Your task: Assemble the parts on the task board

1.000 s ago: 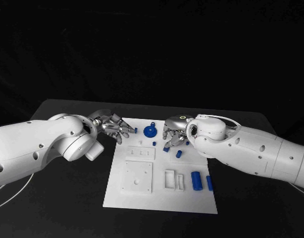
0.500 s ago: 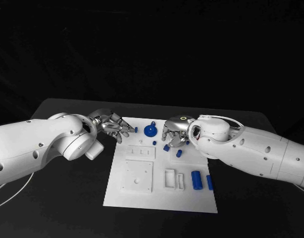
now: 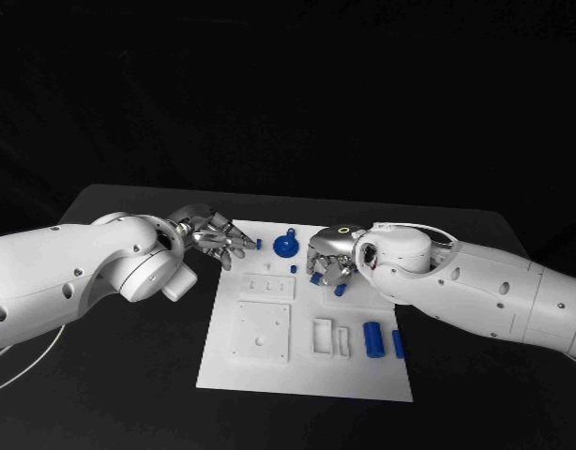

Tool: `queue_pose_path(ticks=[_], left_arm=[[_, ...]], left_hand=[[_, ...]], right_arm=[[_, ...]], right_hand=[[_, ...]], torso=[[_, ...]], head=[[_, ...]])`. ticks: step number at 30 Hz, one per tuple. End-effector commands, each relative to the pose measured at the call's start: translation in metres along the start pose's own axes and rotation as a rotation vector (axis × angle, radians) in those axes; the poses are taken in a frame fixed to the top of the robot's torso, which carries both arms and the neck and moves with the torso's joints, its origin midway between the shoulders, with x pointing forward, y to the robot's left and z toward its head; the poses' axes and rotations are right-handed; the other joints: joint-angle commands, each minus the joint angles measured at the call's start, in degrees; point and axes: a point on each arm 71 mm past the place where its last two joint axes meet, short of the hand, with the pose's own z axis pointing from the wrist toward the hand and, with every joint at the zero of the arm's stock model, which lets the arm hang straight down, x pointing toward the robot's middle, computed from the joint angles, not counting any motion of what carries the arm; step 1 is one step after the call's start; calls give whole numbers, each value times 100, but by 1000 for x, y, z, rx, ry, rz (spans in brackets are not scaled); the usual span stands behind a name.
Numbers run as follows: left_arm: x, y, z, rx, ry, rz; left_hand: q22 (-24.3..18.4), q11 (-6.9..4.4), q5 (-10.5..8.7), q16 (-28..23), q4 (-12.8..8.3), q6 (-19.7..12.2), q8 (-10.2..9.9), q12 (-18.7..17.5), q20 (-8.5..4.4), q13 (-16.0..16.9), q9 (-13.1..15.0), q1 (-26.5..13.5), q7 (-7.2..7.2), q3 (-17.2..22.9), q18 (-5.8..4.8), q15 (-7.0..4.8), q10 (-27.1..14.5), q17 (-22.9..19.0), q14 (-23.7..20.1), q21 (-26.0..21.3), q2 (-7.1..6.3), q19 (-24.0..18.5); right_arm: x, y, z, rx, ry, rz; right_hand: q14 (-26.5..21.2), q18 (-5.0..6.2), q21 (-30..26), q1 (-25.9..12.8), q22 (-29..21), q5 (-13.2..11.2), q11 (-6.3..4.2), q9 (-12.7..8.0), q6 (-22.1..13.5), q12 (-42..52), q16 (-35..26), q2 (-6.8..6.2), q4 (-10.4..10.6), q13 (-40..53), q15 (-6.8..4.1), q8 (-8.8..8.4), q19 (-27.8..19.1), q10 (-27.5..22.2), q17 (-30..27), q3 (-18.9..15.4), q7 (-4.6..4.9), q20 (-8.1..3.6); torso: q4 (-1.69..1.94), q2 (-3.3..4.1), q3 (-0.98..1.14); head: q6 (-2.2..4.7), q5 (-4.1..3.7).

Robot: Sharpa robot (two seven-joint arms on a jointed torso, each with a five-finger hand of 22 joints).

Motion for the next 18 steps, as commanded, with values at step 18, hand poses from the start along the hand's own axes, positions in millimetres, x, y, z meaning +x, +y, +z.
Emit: queue_pose_path(ticks=[18], left_arm=[[1, -1, 0, 9, 2, -13]], left_hand=[[-12, 44, 27, -45, 48, -27, 7, -23, 31, -8, 14, 78, 0, -3, -67, 28, -5, 16, 18, -25, 0, 3]], right_arm=[[2, 3, 4, 19, -13, -74]], right_hand=[[-9, 11, 82, 16, 527, -215, 21, 0, 95, 52, 72, 45, -3, -7, 23, -8, 131, 24, 24, 144, 3, 37]], torso=[[-1, 2, 1]], head=[[-22, 7]])
